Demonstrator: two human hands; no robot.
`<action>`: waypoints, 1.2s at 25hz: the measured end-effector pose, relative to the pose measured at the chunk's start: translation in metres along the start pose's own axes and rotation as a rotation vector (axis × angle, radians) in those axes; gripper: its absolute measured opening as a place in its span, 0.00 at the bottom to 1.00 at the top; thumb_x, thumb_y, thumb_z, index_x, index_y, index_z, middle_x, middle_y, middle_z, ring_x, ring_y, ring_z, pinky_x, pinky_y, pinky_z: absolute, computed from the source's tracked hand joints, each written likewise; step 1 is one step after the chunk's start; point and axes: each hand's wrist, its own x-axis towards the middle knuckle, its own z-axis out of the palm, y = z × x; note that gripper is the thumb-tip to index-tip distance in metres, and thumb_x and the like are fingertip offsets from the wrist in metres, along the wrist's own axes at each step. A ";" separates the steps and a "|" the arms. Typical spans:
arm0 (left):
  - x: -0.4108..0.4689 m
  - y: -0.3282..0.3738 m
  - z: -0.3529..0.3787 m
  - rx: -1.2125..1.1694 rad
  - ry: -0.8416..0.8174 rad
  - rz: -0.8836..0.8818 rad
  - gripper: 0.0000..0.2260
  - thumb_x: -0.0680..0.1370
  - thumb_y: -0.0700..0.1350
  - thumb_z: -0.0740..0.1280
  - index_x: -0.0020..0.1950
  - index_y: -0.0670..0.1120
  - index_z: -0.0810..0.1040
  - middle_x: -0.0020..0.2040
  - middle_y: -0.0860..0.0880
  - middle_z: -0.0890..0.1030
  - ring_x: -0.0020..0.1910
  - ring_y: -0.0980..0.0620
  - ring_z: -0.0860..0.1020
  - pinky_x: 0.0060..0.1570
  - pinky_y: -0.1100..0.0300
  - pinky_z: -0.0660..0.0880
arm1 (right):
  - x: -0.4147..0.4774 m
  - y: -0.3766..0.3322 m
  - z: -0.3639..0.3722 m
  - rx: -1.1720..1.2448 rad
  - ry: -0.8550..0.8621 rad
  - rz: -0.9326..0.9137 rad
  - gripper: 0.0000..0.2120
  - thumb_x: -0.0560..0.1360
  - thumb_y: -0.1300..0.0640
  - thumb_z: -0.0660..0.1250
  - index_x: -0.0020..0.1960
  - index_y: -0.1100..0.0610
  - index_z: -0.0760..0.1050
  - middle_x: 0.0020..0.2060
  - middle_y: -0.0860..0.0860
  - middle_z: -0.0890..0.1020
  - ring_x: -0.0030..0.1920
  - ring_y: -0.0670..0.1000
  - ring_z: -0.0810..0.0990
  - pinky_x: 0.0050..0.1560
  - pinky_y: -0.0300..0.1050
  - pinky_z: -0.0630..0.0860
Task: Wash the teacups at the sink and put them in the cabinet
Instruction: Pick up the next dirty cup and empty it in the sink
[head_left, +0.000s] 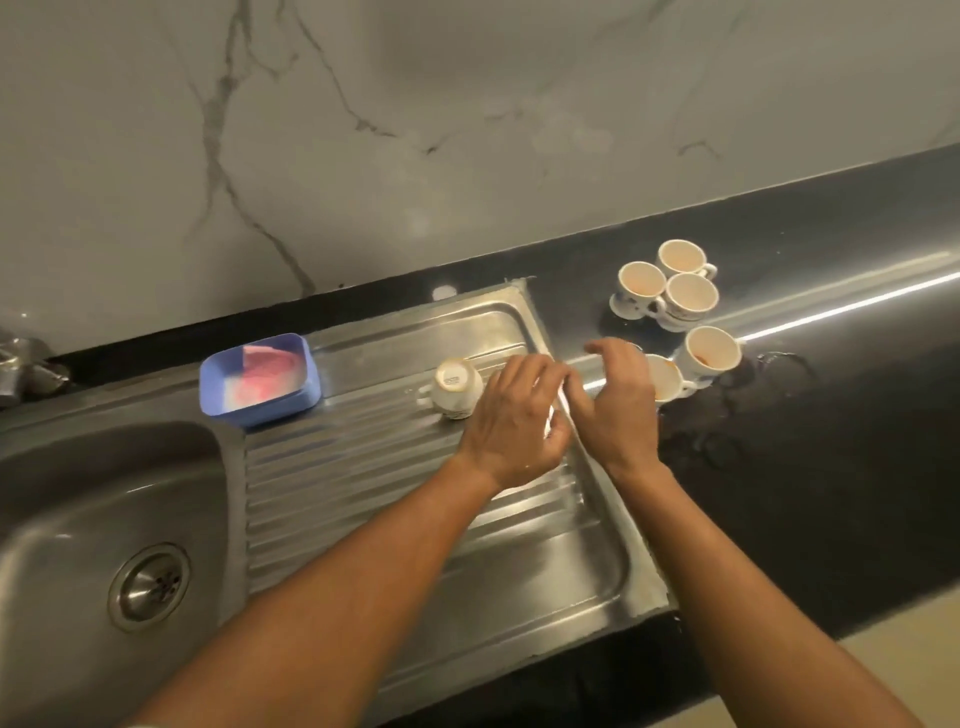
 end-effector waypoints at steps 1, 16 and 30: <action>0.009 0.009 0.006 -0.017 -0.068 0.013 0.22 0.70 0.44 0.67 0.64 0.43 0.75 0.59 0.44 0.77 0.58 0.43 0.74 0.58 0.48 0.74 | 0.001 0.010 -0.011 -0.071 0.076 0.059 0.14 0.75 0.55 0.71 0.58 0.60 0.76 0.54 0.55 0.79 0.56 0.55 0.75 0.57 0.45 0.70; -0.008 0.010 0.017 -0.127 -0.616 -0.244 0.40 0.75 0.47 0.67 0.83 0.51 0.51 0.80 0.48 0.62 0.78 0.45 0.61 0.74 0.50 0.64 | -0.033 0.041 -0.017 -0.143 0.052 0.314 0.30 0.67 0.41 0.76 0.62 0.56 0.74 0.54 0.53 0.76 0.56 0.55 0.71 0.55 0.52 0.73; -0.232 -0.109 -0.094 0.073 -0.145 -0.402 0.12 0.66 0.49 0.74 0.46 0.46 0.80 0.43 0.49 0.81 0.43 0.45 0.79 0.41 0.52 0.77 | -0.185 -0.165 0.093 0.038 -0.352 -0.021 0.34 0.60 0.42 0.76 0.63 0.51 0.71 0.55 0.48 0.74 0.55 0.52 0.71 0.50 0.46 0.75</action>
